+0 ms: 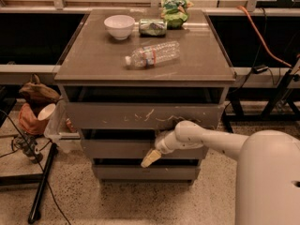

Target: Open middle drawer

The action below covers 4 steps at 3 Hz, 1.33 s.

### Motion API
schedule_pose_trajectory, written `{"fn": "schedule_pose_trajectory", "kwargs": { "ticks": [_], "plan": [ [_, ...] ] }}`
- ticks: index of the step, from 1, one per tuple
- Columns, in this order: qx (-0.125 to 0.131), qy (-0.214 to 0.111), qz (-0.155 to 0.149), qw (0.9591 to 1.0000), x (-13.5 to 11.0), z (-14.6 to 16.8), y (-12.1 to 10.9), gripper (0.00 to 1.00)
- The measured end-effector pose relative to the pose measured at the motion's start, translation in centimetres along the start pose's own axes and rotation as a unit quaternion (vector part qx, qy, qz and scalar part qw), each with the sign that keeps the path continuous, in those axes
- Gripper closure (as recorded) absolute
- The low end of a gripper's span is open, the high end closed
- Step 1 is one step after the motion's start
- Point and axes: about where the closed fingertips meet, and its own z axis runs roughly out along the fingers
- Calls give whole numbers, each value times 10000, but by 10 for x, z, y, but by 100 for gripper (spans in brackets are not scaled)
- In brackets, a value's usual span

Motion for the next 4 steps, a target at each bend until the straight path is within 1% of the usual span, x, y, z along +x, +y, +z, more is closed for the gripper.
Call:
{"fn": "schedule_pose_trajectory", "kwargs": {
  "ticks": [1, 2, 4],
  "plan": [
    [-171, 249, -84, 9995, 5, 2, 8, 0],
    [-171, 249, -84, 9995, 4, 1, 8, 0],
    [-441, 357, -77, 9984, 8, -6, 28, 0]
  ]
}}
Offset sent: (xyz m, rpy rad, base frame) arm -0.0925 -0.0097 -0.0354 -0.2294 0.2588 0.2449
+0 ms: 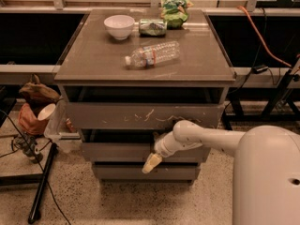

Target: Open middle drawer

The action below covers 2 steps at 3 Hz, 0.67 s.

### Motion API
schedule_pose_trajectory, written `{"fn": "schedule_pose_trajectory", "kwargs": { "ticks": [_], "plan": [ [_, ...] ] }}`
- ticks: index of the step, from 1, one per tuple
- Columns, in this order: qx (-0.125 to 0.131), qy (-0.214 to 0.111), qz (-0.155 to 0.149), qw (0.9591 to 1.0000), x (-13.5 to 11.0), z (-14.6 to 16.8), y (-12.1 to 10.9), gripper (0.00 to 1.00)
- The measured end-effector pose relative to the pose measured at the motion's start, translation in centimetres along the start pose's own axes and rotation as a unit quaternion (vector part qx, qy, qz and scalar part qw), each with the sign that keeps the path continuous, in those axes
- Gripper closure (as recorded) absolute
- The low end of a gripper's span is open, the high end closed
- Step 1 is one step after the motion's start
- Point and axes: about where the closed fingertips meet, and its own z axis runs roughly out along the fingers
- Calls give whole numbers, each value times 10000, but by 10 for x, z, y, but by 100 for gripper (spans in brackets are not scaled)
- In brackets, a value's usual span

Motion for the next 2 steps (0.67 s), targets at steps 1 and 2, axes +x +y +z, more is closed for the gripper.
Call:
{"fn": "schedule_pose_trajectory", "kwargs": {
  "ticks": [1, 2],
  "plan": [
    [-1, 0, 0, 10000, 0, 0, 0, 0],
    [-88, 88, 48, 9999, 2, -1, 12, 0]
  ]
}}
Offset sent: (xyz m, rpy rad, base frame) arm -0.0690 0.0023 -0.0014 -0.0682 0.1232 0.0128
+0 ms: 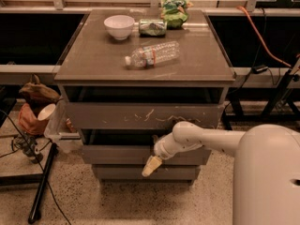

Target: Open middle drawer

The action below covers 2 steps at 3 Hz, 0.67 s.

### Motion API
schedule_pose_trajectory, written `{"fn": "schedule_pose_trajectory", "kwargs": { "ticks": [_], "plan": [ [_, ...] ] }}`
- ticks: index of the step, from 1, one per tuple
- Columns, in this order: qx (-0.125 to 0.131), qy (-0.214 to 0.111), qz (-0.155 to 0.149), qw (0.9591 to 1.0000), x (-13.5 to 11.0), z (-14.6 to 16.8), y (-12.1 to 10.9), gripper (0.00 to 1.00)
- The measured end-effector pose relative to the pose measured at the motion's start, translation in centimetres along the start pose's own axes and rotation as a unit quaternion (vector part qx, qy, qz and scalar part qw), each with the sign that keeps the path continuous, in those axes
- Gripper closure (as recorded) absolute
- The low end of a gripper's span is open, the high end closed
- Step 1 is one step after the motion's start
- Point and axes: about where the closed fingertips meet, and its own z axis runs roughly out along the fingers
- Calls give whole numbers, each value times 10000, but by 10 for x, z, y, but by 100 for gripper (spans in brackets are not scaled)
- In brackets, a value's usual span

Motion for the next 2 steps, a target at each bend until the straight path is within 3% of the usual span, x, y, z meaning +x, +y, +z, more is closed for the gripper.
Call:
{"fn": "schedule_pose_trajectory", "kwargs": {
  "ticks": [1, 2],
  "plan": [
    [-42, 82, 124, 9999, 2, -7, 16, 0],
    [-43, 83, 124, 9999, 2, -7, 16, 0]
  ]
}}
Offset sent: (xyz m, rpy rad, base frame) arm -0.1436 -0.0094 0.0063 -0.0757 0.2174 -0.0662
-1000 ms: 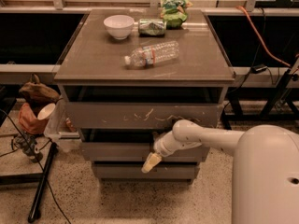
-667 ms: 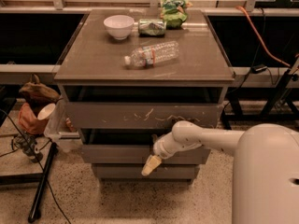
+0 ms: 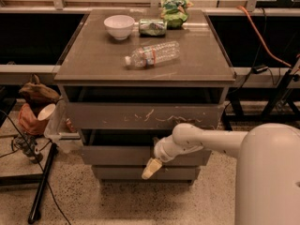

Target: Open middle drawer

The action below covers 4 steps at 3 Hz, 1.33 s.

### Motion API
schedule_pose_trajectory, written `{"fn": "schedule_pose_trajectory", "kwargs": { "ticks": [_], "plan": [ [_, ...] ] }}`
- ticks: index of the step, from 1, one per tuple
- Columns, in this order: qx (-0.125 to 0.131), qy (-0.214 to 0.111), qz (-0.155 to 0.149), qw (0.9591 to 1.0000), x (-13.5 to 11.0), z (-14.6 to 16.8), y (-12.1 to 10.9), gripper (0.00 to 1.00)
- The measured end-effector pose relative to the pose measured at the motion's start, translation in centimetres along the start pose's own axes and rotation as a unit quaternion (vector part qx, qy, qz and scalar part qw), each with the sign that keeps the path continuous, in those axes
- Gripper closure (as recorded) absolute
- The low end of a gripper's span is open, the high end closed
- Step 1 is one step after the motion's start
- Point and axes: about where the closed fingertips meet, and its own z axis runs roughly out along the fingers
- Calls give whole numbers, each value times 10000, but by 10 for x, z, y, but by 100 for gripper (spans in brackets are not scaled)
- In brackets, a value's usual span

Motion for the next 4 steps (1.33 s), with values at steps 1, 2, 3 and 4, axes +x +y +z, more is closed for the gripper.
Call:
{"fn": "schedule_pose_trajectory", "kwargs": {
  "ticks": [1, 2, 3, 4],
  "plan": [
    [-238, 204, 39, 9995, 1, -5, 21, 0],
    [-463, 399, 252, 9978, 7, -15, 49, 0],
    [-664, 509, 517, 9951, 11, -27, 77, 0],
    [-665, 509, 517, 9951, 11, -27, 77, 0]
  ]
}}
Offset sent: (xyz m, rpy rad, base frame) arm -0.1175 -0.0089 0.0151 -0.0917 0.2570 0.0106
